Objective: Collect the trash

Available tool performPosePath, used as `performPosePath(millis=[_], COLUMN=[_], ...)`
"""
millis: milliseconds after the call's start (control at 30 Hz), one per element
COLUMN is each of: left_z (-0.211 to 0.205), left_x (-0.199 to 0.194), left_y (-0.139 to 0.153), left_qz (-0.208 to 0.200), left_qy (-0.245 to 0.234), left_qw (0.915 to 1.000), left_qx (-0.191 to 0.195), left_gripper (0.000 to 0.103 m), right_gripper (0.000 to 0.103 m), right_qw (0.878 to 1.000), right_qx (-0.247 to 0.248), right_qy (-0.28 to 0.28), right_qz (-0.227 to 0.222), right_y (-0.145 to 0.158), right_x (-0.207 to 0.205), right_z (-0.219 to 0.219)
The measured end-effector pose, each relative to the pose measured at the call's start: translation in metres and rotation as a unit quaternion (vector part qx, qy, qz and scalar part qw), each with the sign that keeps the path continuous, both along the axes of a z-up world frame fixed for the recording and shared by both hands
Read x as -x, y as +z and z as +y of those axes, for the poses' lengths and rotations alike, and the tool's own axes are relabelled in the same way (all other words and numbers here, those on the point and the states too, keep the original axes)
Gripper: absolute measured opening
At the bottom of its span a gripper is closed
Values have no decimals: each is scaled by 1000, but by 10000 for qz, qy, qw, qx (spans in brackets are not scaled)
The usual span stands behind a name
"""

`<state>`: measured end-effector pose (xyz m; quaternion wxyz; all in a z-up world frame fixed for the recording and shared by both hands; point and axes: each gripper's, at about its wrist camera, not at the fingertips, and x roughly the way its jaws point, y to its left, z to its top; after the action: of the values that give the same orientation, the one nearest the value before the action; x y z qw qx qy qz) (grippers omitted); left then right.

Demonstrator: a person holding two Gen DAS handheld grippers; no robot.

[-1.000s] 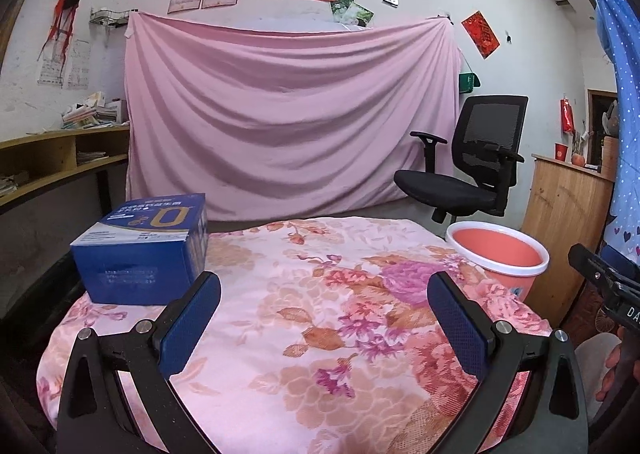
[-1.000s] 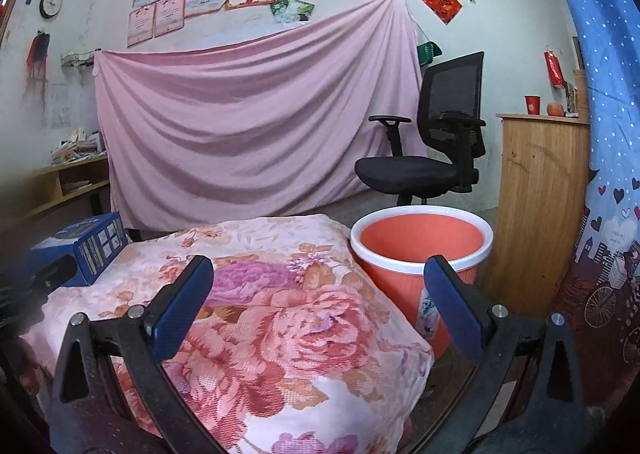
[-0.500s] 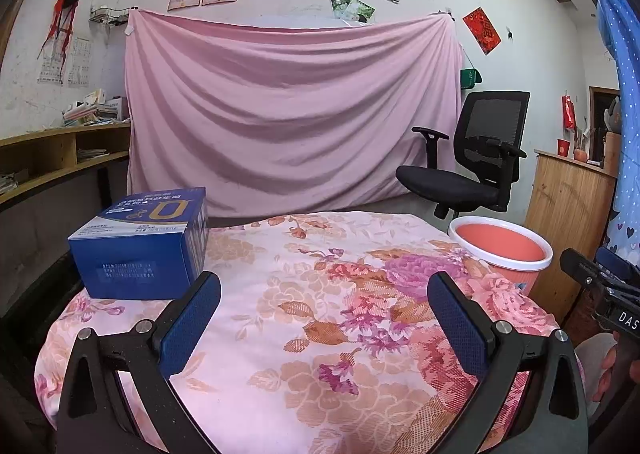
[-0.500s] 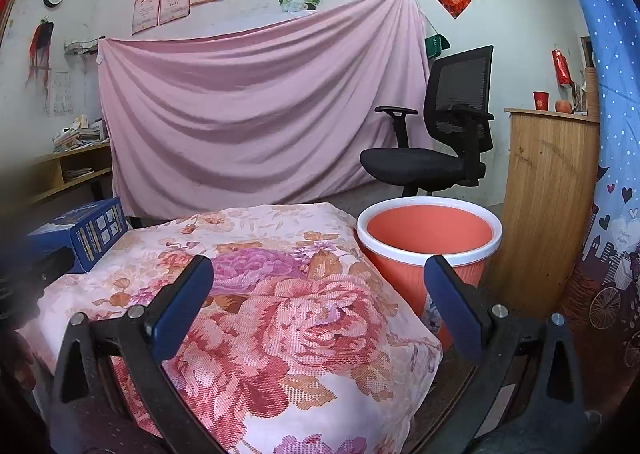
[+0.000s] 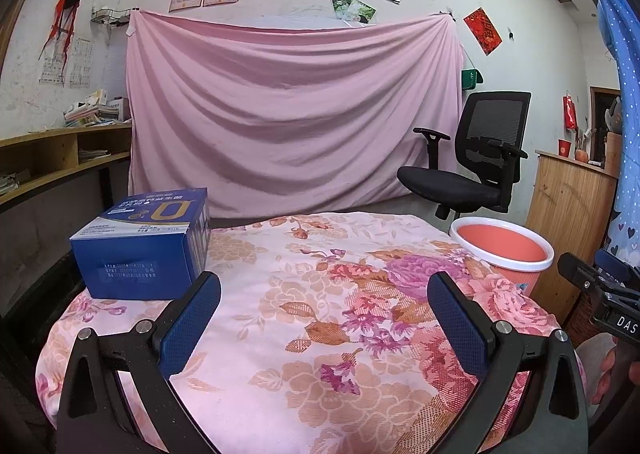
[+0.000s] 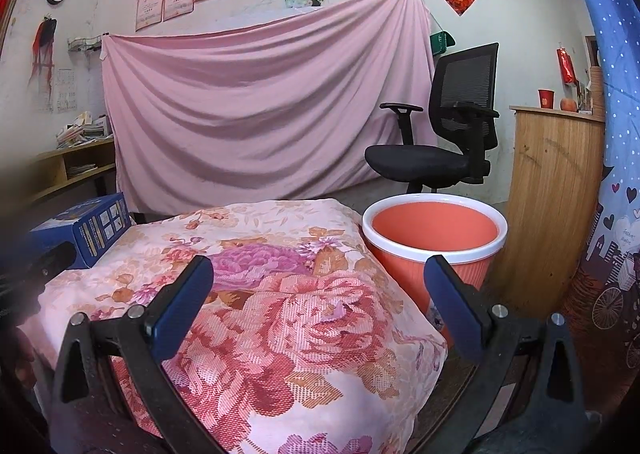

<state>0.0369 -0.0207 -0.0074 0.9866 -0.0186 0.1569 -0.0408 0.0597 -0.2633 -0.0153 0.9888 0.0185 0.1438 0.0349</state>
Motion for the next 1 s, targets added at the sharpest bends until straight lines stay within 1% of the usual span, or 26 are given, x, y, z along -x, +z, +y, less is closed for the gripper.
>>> performPosePath(millis=[1000], left_z=[2], left_x=[1], left_y=[-2], left_qz=[-29], left_qy=[-22], left_qw=[10000], left_qx=[-56], left_gripper=[101], right_gripper=[103], right_qw=[10000], right_qx=[-2], right_qy=[11], right_qz=[2], right_y=[-1], right_x=[0], right_z=[1])
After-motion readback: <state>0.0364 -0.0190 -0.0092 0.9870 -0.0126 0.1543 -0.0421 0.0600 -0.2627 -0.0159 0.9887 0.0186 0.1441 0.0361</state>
